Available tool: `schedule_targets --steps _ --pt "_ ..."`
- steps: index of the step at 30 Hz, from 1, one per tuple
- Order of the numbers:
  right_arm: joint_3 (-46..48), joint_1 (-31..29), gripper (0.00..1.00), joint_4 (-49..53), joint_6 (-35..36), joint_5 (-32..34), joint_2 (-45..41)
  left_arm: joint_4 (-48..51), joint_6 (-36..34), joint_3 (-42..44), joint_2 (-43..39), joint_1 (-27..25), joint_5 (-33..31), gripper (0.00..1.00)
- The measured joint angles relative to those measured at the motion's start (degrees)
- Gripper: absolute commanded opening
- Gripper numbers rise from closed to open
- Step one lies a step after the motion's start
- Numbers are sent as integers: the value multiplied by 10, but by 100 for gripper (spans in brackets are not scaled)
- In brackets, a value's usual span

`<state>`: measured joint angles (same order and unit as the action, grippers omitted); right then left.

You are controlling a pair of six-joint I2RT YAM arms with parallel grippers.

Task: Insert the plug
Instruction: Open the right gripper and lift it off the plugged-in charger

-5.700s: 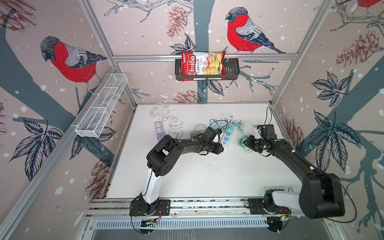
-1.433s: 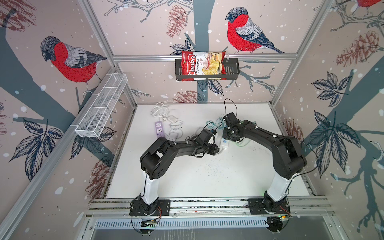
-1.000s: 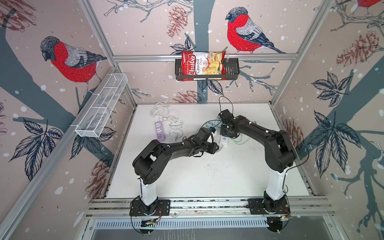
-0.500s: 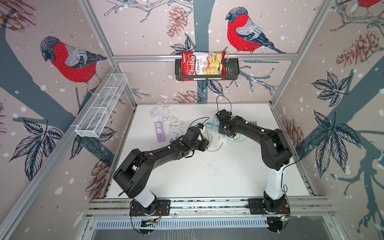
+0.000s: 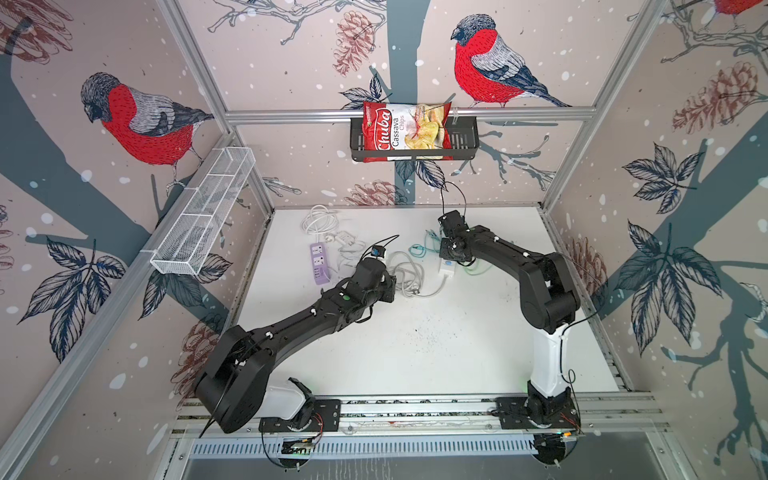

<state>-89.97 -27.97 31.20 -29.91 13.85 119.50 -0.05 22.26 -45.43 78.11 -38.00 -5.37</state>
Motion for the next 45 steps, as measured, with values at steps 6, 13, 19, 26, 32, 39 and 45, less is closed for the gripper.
schedule_targets --steps 6,13,19,26,32,39,45 --pt "-19 3 12 -1 6 0 15 19 0 10 -32 3 -23 42" --pt "-26 2 31 -1 11 0 17 32 0 23 -59 8 -43 44" --pt "-30 2 39 22 1 -49 18 37 0 30 -69 10 -52 45" --pt "-55 1 43 59 1 -68 26 40 0 33 -86 12 -58 47" --pt "-74 1 47 81 0 -72 31 42 0 40 -95 15 -67 48" --pt "-61 -2 51 96 0 -76 9 43 -2 35 -95 21 -68 52" --pt "-19 -2 53 96 0 -80 -50 50 -12 18 -105 37 -72 58"
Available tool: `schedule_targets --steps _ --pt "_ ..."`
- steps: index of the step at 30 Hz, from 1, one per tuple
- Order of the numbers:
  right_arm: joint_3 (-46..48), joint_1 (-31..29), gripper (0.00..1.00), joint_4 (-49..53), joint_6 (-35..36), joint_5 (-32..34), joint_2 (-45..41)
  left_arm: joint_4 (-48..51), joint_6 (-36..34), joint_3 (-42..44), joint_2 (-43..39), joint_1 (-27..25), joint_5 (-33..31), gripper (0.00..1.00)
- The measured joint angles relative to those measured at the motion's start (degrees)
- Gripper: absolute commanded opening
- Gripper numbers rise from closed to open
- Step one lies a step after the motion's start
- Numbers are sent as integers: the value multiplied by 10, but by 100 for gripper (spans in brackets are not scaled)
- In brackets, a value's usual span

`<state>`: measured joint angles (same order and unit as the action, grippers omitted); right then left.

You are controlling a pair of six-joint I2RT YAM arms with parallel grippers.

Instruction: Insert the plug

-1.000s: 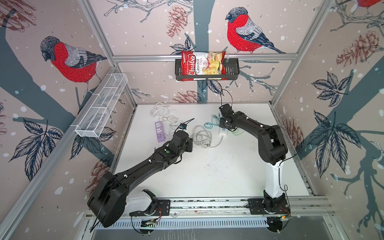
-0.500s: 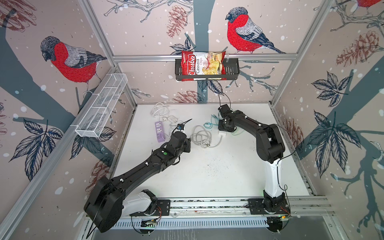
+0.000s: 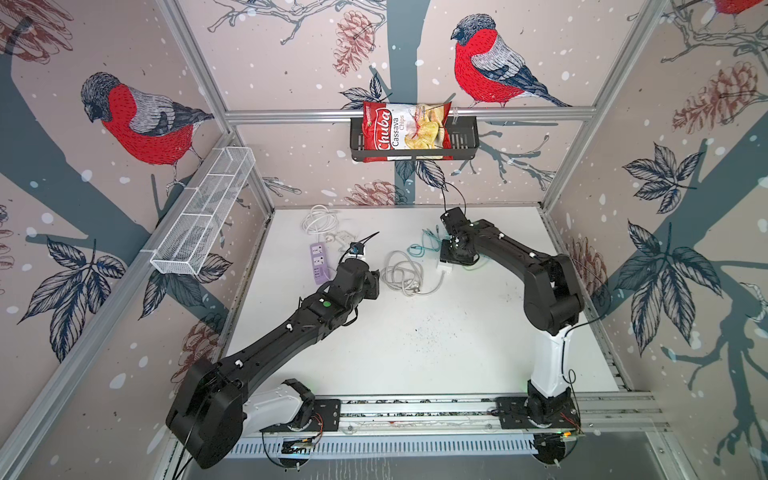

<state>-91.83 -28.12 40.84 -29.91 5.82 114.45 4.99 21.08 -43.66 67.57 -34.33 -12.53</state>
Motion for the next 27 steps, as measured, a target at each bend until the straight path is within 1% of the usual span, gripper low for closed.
schedule_targets --steps 4,9,11,15,22,23,24,25,27 --pt "39 0 54 -9 0 -5 -52 4 -5 -6 -11 19 -4 65" --pt "90 1 59 -22 0 -16 -132 11 -16 -9 -29 43 -19 72" --pt "108 5 59 -33 3 -17 -165 17 -17 -9 -41 52 -27 74" --pt "142 30 62 -58 16 -19 -228 20 -31 -9 -70 72 -43 80" --pt "192 78 74 -117 56 -49 -308 17 -46 -18 -124 90 -76 88" --pt "200 84 80 -130 62 -58 -315 15 -47 -17 -130 91 -79 90" --pt "206 91 91 -142 67 -63 -321 12 -50 -15 -135 91 -84 93" --pt "212 95 100 -151 75 -64 -325 10 -50 -12 -139 91 -87 94" --pt "230 105 99 -177 93 -70 -335 0 -51 -3 -145 92 -95 96"
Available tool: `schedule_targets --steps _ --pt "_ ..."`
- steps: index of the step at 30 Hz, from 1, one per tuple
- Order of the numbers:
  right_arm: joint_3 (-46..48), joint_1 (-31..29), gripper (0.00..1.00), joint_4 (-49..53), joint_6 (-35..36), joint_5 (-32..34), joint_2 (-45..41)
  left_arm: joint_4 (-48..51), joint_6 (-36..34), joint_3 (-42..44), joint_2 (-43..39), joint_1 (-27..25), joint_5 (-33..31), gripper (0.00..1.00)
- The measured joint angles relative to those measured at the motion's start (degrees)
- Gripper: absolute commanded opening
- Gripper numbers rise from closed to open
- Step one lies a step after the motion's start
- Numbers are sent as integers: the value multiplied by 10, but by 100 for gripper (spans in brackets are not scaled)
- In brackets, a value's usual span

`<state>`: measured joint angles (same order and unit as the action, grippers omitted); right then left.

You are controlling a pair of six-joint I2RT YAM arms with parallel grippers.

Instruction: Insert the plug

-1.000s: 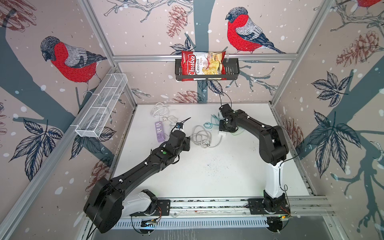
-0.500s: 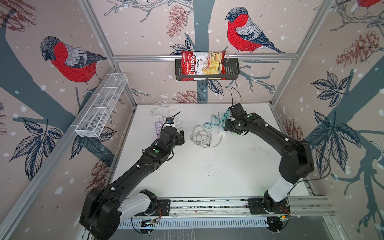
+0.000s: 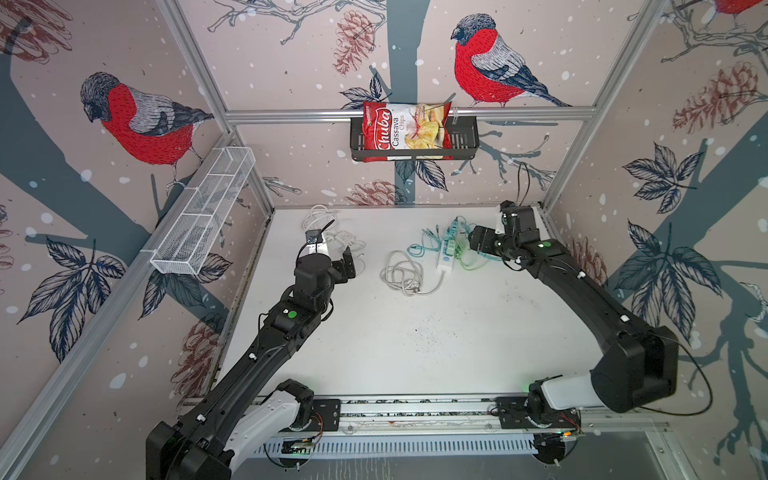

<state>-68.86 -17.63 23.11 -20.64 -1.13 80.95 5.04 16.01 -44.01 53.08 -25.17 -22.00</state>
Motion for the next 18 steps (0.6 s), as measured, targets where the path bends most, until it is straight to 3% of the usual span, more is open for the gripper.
schedule_targets --steps 10,18 --pt "71 53 100 -114 34 -16 -6 -123 -14 105 -42 3 -94 97" --pt "81 62 100 -159 38 -13 2 -188 -31 105 45 13 -179 97"
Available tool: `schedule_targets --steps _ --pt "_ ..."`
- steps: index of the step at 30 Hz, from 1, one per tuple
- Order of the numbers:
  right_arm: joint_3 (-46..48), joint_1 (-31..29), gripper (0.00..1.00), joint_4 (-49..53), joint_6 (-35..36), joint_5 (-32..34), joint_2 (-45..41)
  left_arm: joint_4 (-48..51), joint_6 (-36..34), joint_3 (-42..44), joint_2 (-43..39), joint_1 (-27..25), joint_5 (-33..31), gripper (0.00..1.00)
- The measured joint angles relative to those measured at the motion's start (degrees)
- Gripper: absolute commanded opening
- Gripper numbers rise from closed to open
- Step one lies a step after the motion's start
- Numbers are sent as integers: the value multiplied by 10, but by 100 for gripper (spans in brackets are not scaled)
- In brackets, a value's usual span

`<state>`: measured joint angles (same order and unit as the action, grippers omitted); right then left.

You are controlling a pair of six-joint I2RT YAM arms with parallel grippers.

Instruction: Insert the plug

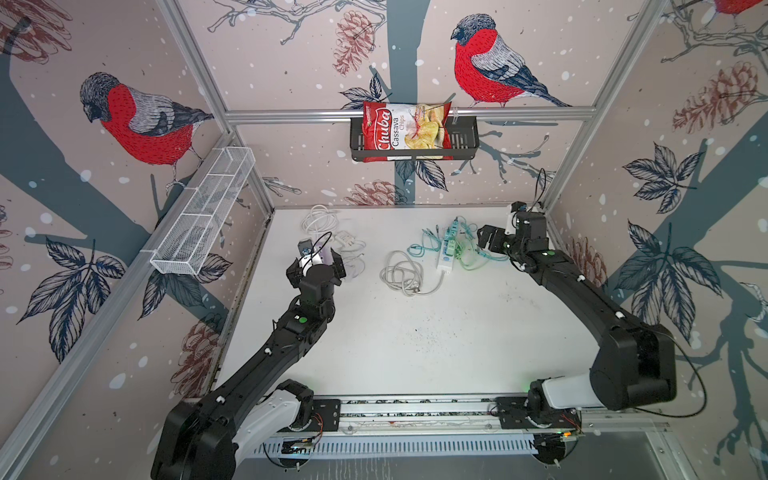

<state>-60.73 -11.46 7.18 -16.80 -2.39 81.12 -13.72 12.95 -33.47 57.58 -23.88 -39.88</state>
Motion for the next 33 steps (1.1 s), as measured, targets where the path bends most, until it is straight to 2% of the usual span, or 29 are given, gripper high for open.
schedule_targets --steps 4,9,15,20,23,28,33 --pt "20 0 99 -28 -26 62 -17 -45 -47 12 21 2 -28 97" --pt "42 -3 100 -80 -30 123 -37 -101 -96 31 29 22 -31 97" --pt "30 -22 99 -139 -9 162 -31 -161 -134 66 54 50 13 96" --pt "37 -26 100 -182 22 203 -29 -279 -193 158 80 79 82 96" --pt "95 -20 100 -226 38 208 -44 -341 -194 194 101 106 116 96" --pt "228 0 99 -344 79 179 -66 -450 -194 246 146 128 175 96" --pt "296 33 99 -431 84 156 -66 -562 -194 274 205 134 208 96"
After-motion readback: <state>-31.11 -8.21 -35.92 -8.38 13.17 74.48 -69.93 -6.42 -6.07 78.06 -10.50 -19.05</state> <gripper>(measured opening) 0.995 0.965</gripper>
